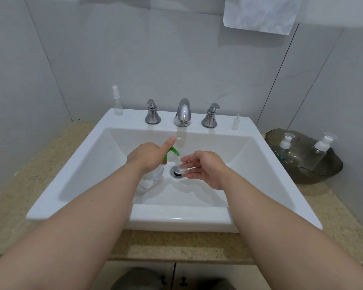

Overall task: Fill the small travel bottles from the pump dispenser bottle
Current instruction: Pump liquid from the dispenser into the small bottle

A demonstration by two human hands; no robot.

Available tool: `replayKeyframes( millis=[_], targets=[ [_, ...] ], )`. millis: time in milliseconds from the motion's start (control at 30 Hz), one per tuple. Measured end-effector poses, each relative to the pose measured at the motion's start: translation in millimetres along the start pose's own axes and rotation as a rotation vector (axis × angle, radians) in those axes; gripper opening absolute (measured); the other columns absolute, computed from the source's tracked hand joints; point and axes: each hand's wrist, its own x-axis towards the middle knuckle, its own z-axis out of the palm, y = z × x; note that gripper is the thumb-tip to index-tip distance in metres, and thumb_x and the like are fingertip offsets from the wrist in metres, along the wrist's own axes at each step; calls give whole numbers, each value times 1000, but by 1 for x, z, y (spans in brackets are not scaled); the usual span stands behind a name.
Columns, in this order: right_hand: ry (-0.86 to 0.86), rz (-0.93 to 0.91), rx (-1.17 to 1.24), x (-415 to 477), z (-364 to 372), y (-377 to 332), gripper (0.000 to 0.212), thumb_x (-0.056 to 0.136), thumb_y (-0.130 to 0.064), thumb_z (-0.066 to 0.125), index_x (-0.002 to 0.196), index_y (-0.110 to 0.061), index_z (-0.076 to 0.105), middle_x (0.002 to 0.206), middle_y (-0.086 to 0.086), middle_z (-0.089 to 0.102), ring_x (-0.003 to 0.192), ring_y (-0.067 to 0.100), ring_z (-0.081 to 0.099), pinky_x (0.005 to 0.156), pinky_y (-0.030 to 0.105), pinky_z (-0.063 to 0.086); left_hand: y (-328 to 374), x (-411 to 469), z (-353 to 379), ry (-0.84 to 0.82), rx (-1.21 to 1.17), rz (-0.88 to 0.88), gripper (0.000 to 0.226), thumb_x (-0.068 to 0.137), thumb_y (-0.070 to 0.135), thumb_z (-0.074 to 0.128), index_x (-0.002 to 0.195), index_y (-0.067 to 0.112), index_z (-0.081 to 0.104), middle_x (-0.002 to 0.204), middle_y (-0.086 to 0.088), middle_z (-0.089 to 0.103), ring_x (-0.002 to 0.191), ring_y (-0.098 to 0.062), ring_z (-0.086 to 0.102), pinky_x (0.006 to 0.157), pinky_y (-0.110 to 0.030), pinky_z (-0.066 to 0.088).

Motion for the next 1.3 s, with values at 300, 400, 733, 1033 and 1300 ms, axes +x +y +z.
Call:
replayKeyframes(
  millis=[300,400,733,1033,1300],
  targets=[
    [9,4,5,0,2,0,31,96,-7,45,106,4,72,109,26,74,80,34,67,75,37,58,1,-2,-1,7,-11,2,81,93,83,31,71,19,75,77,6,66,78,-13,60,79,-36,44],
    [8,4,3,0,2,-1,31,95,-7,45,105,4,72,109,26,74,75,32,68,72,35,58,2,0,0,11,-7,-7,78,94,80,34,71,18,75,78,6,67,78,-13,60,78,-36,43],
    [-12,4,-34,0,2,0,29,97,-7,45,103,1,72,93,18,75,68,27,68,79,38,57,3,7,5,18,25,-16,71,93,74,38,66,18,74,81,1,70,81,-22,64,84,-37,48],
    [-34,-6,-69,-1,4,0,20,97,-7,54,104,1,71,92,17,73,68,27,67,77,37,56,2,9,5,8,12,-12,65,93,67,41,66,18,74,85,0,74,79,-24,65,85,-37,50],
    [-59,0,-89,0,4,1,23,96,-8,56,109,4,70,96,18,73,74,29,66,77,37,57,-1,11,5,-11,-38,-6,54,89,57,46,65,17,73,78,1,72,70,-25,59,72,-34,46]
  ],
)
